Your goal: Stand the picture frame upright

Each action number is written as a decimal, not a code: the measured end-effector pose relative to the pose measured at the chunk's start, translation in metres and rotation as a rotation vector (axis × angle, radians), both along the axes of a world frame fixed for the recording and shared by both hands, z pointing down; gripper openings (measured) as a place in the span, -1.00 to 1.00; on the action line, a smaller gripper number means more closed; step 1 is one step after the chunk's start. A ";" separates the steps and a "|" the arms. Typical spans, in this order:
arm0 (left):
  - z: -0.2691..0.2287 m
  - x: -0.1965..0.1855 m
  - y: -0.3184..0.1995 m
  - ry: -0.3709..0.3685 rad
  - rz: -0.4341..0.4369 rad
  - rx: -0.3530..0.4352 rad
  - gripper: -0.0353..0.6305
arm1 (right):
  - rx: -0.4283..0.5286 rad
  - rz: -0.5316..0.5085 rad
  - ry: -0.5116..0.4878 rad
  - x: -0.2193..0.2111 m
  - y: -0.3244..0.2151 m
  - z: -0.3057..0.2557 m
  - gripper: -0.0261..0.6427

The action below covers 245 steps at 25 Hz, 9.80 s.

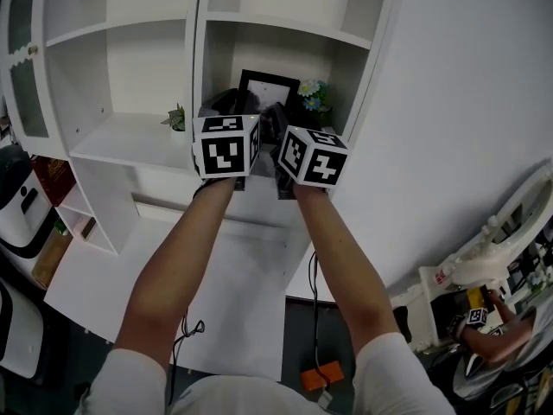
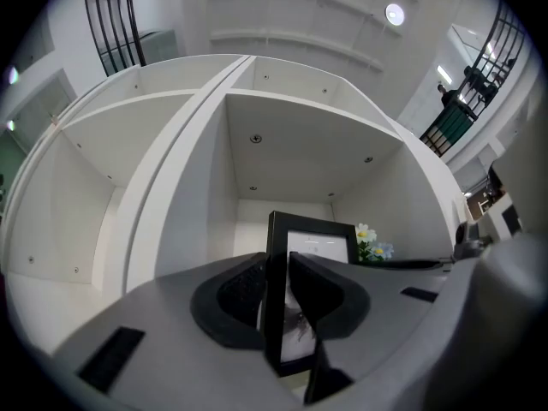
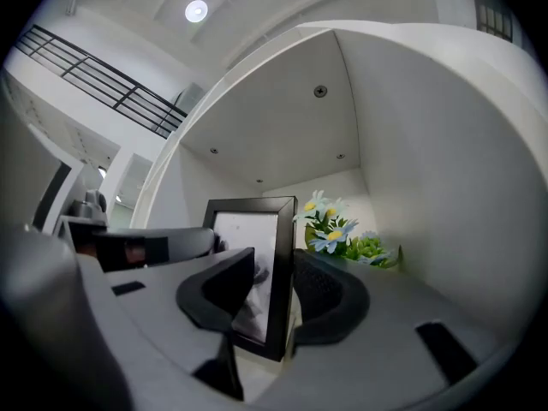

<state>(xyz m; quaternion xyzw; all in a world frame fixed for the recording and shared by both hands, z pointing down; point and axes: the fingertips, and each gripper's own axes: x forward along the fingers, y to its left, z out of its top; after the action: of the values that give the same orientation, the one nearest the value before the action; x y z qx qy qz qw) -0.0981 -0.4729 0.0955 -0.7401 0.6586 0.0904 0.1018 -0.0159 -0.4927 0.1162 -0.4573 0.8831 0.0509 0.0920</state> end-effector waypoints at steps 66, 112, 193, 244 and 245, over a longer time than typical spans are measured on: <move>0.005 -0.010 -0.121 -0.062 -0.129 0.002 -0.67 | 0.014 0.182 0.344 -0.006 -0.062 0.009 -0.52; 0.020 -0.008 -0.148 -0.031 -0.115 -0.117 -0.43 | 0.073 0.029 0.149 0.001 -0.004 0.012 -0.64; 0.224 -0.183 0.389 0.046 0.109 0.009 -0.84 | -0.118 0.286 0.072 0.123 0.383 0.223 -0.89; 0.236 -0.148 0.375 0.107 0.193 0.019 -0.84 | -0.136 0.288 0.063 0.123 0.400 0.236 -0.89; 0.237 -0.148 0.375 0.108 0.192 0.017 -0.84 | -0.136 0.286 0.059 0.123 0.400 0.236 -0.89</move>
<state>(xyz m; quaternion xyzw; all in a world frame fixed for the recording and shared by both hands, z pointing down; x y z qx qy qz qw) -0.2460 -0.0978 0.3323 -0.7930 0.5883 0.1453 0.0632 0.1073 -0.0923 0.3524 -0.5820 0.8126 0.0170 0.0264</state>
